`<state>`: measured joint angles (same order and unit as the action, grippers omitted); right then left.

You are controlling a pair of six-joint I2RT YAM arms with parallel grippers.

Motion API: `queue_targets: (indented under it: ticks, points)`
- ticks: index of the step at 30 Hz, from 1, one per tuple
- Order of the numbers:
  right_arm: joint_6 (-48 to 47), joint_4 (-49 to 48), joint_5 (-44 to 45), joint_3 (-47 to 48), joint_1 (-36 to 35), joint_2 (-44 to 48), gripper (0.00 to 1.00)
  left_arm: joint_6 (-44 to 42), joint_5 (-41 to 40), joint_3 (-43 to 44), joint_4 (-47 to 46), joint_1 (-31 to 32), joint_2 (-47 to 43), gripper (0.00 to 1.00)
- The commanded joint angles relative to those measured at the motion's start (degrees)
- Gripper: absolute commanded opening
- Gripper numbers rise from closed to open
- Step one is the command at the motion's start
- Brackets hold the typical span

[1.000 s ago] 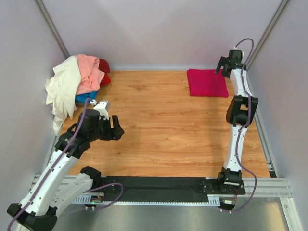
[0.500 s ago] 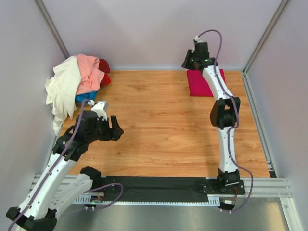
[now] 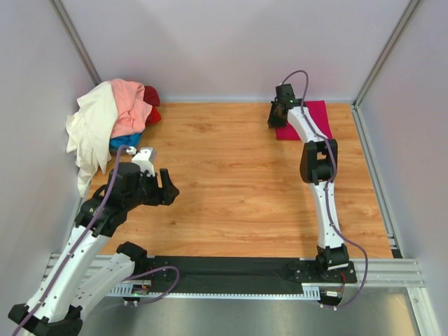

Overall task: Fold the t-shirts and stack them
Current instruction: Neatly place the folded tshirt to the corner, then reset both grippers

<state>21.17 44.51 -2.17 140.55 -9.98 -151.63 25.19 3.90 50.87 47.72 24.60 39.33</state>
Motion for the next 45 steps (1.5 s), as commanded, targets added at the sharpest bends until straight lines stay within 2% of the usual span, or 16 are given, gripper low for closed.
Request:
queue_targets:
  ticks: [1,4,15,19,28,31,33,34,37,41,44,45]
  points:
    - [-5.25,2.33,7.0,-0.63,2.32,1.95,0.03,-0.58,-0.56,-0.16,-0.79,-0.17,0.22,0.75]
    - [-2.37,3.04,0.16,-0.37,6.8,1.6,0.01,-0.58,-0.65,-0.16,-0.79,-0.17,0.74,0.75]
    - [-6.58,4.18,1.29,2.01,14.54,0.64,0.03,-0.49,-0.65,-0.07,-0.79,-0.17,2.33,0.75]
    - [-6.58,3.04,-1.16,2.7,17.09,-0.42,0.04,-0.49,-0.56,-0.16,-1.05,-0.17,2.59,0.75]
    - [-2.98,-2.84,-6.43,5.52,14.38,-2.27,0.11,-0.49,-0.3,-0.07,-1.05,-0.08,3.38,0.75]
    - [-1.57,-6.27,-11.17,3.68,12.53,-0.34,0.19,-0.49,-0.65,-0.07,-1.14,-0.17,3.21,0.75]
    - [-0.78,-10.56,-15.56,-0.35,10.96,2.38,0.36,-0.41,-1.09,0.02,-0.97,-0.17,3.12,0.75]
    - [-0.69,-11.98,-16.36,-1.58,10.34,5.7,0.56,-0.4,-1.09,-0.07,-0.97,-0.17,3.12,0.75]
    - [-2.09,-14.45,-16.99,-4.14,7.0,12.38,0.81,-0.4,-1.44,0.02,-0.88,-0.17,3.03,0.75]
    - [-0.61,-15.24,-16.81,-8.61,3.57,21.97,0.89,-0.32,-2.14,0.1,-0.44,-0.17,2.77,0.75]
    - [1.5,-15.51,-15.94,-18.35,0.32,29.69,0.89,1.26,-4.42,2.37,2.27,-0.17,3.38,0.74]
    - [1.94,-16.12,-15.84,-21.6,-1.43,31.64,0.89,1.18,-8.78,3.96,3.5,-0.17,4.17,0.75]
